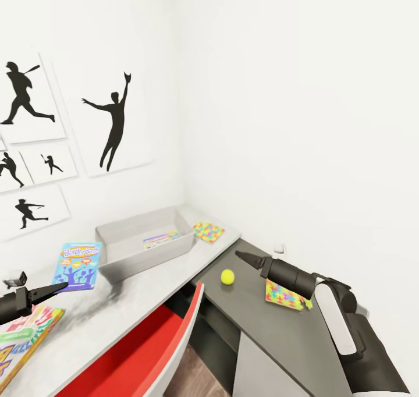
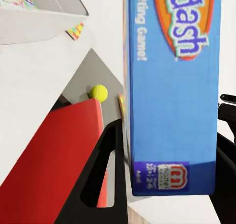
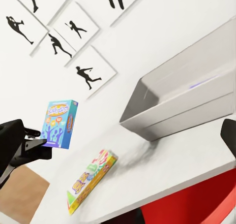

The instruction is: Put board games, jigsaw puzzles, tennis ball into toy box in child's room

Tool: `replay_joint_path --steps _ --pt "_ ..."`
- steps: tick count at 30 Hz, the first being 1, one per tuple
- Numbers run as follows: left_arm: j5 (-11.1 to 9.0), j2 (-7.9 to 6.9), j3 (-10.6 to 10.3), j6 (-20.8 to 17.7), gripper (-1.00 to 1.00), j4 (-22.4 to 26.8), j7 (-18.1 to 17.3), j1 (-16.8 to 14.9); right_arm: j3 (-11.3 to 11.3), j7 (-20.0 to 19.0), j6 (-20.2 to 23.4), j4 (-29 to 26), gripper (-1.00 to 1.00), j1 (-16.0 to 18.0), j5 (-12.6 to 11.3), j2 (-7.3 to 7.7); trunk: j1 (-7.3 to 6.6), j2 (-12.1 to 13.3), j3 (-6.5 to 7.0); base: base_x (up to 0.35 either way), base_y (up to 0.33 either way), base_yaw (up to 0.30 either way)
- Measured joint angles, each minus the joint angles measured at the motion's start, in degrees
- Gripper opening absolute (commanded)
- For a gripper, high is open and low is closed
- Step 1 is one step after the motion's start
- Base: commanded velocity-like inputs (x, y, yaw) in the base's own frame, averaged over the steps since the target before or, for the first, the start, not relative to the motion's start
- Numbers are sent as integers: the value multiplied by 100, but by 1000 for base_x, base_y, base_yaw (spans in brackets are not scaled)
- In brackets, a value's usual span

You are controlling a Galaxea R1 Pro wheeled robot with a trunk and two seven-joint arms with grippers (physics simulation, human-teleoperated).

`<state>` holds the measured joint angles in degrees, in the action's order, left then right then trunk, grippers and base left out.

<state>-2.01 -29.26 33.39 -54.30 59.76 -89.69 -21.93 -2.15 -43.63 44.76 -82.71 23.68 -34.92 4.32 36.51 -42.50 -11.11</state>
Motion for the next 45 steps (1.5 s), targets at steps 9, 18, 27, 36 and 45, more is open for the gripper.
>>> replay_joint_path --steps 9,18,27,36,45 --pt "-1 0 0 3 -100 0 0 0 0 2 -7 1 100 0 0 -5 1 0 0 136 -12 0" --pt "4 1 -1 4 -100 0 -1 -1 -1 2 -9 68 100 -1 1 -11 1 0 20 170 29 -83" --pt "0 0 0 2 -100 0 0 0 0 2 -9 80 100 0 8 -16 1 0 52 110 19 -84" --pt "4 1 -1 2 -100 0 -1 -2 -1 3 -9 80 100 -1 13 -17 1 0 84 145 66 -147" --pt "-1 0 1 5 -100 0 0 0 0 2 -9 81 100 0 17 -19 2 0 100 49 21 -56"
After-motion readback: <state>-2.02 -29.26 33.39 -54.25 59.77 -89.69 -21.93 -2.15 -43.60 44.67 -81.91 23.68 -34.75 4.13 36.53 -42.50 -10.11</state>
